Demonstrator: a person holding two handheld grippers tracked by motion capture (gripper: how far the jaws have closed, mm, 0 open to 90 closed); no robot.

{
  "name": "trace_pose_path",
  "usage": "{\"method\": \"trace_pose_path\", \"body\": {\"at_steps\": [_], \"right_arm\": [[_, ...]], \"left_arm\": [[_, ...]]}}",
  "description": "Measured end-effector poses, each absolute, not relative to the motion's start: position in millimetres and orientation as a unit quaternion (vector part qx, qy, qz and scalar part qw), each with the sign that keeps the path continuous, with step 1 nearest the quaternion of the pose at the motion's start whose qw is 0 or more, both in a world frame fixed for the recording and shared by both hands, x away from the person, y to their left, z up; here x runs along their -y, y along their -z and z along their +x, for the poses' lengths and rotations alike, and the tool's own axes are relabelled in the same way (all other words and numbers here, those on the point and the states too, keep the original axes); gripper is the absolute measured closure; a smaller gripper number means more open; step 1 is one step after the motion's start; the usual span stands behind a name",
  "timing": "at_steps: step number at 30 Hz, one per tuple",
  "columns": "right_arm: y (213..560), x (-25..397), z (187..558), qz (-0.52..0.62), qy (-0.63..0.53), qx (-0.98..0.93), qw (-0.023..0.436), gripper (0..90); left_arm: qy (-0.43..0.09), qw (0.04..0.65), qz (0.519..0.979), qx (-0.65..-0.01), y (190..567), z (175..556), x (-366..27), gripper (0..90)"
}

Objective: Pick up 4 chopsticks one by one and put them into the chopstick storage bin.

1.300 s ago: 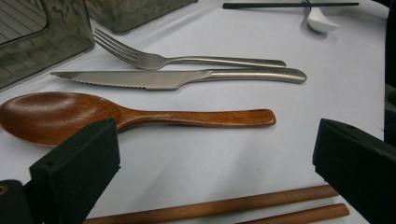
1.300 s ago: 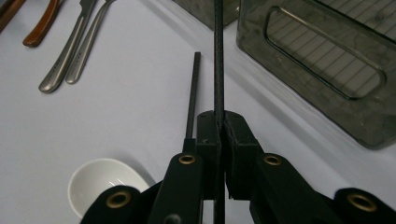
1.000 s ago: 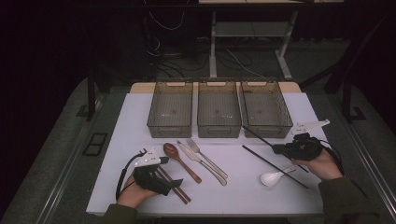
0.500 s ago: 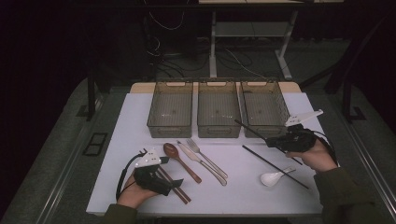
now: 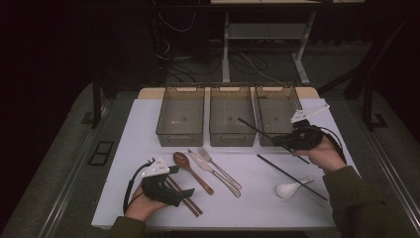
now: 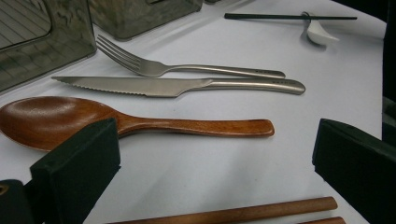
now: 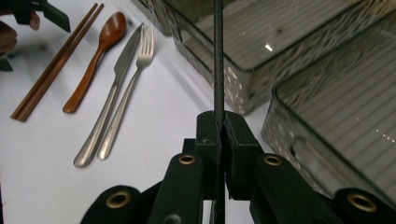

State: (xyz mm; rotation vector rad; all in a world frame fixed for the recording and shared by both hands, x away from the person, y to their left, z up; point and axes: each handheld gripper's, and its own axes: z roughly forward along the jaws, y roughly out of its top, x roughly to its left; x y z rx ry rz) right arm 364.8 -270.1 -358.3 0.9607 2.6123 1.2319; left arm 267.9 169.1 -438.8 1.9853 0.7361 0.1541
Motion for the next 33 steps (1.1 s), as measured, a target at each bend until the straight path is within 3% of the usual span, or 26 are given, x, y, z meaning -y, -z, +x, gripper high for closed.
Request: {"method": "trace_pose_path", "body": {"at_steps": [33], "right_arm": [[320.3, 176.0, 410.5, 0.286, -0.405, -0.866, 0.065, 85.1]], "left_arm": [[-0.076, 0.481, 0.824, -0.289, 438.7, 267.1, -168.7, 1.7]]}}
